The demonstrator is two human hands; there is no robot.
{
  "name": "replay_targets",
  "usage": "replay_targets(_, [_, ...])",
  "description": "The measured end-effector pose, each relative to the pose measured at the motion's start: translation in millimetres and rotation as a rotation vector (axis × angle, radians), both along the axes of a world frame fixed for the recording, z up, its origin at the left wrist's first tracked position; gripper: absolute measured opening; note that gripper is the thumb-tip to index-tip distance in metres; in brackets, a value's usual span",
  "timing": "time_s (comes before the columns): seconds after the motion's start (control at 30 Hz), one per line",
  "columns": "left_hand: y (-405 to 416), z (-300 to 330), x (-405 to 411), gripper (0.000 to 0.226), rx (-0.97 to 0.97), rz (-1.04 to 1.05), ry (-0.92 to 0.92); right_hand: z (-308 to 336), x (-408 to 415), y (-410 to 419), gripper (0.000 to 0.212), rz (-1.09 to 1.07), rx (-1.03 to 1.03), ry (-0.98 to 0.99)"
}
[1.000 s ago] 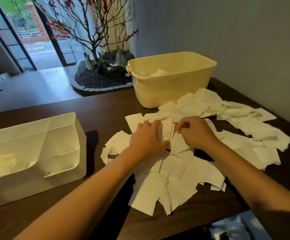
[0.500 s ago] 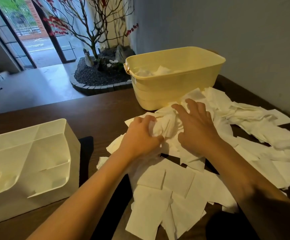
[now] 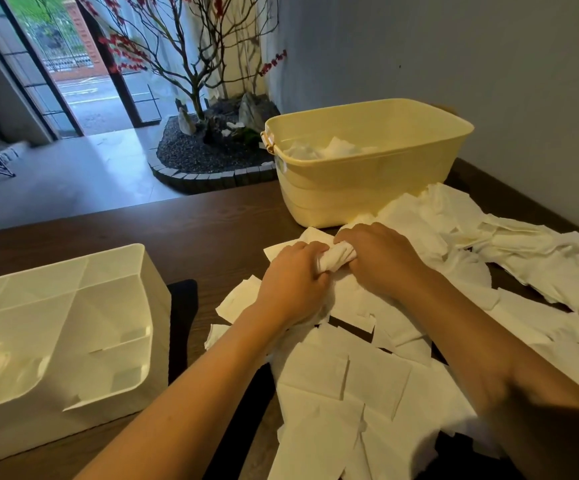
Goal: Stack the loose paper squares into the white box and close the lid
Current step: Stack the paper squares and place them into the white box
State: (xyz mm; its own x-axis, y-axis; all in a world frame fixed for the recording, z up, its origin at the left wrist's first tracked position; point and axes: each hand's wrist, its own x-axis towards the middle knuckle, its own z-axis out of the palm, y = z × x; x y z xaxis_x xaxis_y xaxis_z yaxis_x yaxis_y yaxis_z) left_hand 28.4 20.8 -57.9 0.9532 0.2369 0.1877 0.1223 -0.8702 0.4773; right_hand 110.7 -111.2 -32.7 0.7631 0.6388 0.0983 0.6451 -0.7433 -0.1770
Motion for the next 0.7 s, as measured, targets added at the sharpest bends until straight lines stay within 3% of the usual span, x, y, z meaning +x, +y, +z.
replay_targets(0.1, [4, 6, -8, 0.034, -0.190, 0.035, -0.135, 11, -3, 5, 0.017, -0.031, 0.090, 0.033])
replay_targets(0.27, [18, 24, -25, 0.027, -0.430, 0.018, -0.406, 34, -21, 10, 0.013, 0.009, 0.663, 0.117])
replay_targets(0.4, [17, 27, -52, 0.019, -0.677, 0.084, -0.437, 37, -37, 18, 0.017, 0.093, 0.988, 0.376])
replay_targets(0.57, [9, 19, -77, 0.029, -1.467, 0.133, -0.233, 9, -46, 26, 0.024, 0.072, 1.067, 0.830])
replay_targets(0.63, [9, 15, -78, 0.031, -1.556, 0.114, -0.202, -1, -43, 29, 0.024, -0.014, 1.011, 0.929])
replay_targets(0.7, [8, 10, -77, 0.021, -1.480, 0.114, -0.253, -5, -39, 30, 0.026, -0.113, 1.007, 0.922])
